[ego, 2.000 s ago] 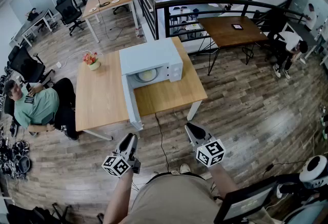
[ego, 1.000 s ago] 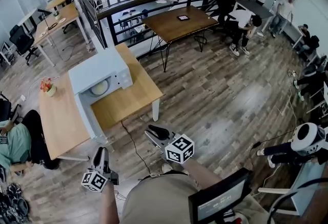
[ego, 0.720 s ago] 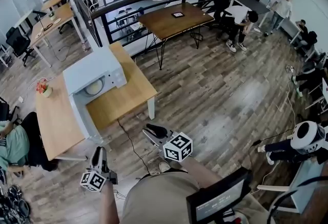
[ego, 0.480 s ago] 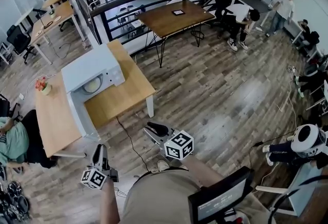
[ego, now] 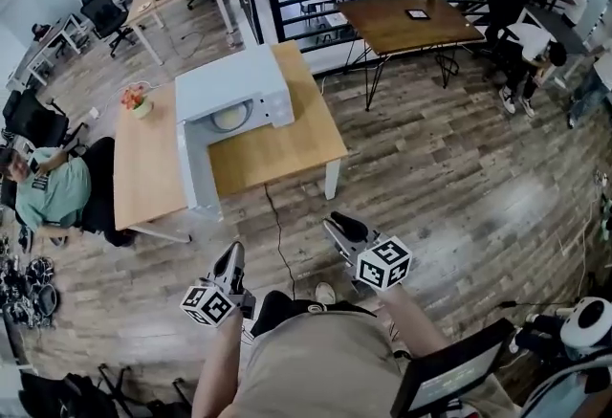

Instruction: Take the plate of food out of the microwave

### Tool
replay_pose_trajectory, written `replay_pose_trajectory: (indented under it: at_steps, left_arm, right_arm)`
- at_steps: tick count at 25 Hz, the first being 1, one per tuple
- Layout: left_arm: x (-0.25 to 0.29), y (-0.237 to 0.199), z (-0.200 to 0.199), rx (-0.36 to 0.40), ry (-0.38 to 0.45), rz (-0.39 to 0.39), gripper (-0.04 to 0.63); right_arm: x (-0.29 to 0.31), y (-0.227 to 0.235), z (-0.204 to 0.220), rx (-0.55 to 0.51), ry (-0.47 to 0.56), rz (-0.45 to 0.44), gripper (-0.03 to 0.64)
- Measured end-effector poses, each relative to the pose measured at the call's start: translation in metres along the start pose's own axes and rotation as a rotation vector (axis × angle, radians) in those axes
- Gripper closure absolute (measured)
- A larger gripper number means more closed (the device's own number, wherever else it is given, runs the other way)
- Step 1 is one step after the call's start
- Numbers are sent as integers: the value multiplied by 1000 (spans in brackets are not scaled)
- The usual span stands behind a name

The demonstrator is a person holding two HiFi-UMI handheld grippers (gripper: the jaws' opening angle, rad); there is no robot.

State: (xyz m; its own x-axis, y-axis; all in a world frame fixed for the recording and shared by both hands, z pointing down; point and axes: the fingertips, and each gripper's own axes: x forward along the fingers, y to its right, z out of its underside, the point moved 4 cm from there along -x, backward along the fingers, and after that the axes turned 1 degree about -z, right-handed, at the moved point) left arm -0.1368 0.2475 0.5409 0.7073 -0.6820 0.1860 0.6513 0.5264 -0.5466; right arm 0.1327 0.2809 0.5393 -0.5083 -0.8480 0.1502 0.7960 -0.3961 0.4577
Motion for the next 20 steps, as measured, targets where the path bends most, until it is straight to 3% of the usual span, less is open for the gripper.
replay_pose_trajectory:
  at_steps: [9, 20]
  left_arm:
    - [-7, -11, -29, 15, 8, -29, 592]
    - [31, -66, -55, -15, -7, 19, 592]
  right_arm:
    - [50, -5, -11, -2, -39, -58, 529]
    - [117, 1, -8, 46, -91, -21, 529]
